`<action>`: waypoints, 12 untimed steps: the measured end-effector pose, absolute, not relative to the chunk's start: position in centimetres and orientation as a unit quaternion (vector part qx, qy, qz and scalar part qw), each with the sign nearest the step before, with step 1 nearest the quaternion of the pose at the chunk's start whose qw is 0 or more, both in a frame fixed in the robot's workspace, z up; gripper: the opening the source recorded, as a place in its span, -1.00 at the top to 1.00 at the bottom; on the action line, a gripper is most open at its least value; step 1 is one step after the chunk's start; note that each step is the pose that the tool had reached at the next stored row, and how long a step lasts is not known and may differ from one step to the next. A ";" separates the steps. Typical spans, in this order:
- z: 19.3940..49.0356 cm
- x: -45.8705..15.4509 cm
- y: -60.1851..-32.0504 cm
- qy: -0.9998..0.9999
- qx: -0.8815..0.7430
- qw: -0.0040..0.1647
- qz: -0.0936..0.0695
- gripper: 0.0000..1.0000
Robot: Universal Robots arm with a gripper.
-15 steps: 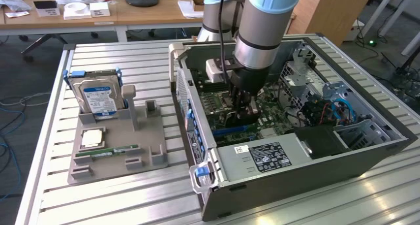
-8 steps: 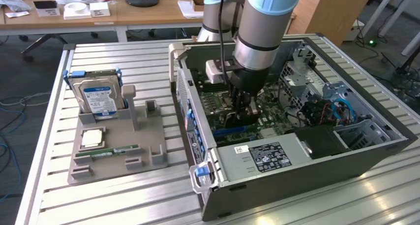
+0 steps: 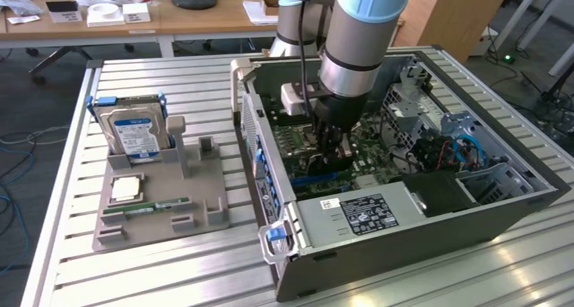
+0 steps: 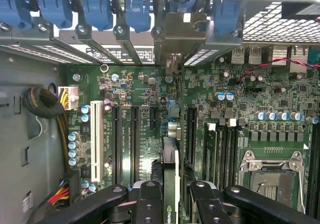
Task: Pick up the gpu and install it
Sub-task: 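Insert the gpu into the slot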
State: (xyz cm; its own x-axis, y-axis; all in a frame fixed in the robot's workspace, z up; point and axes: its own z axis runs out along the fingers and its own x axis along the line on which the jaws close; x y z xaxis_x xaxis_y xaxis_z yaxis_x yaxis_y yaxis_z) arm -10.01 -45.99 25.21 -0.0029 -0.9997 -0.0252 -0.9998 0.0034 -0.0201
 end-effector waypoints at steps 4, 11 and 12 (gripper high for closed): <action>25.2 -10.0 -46.0 0.708 -0.706 0.016 0.002 0.48; 25.0 -10.0 -46.0 0.708 -0.706 0.016 0.002 0.48; 25.0 -10.0 -46.0 0.708 -0.706 0.016 0.002 0.48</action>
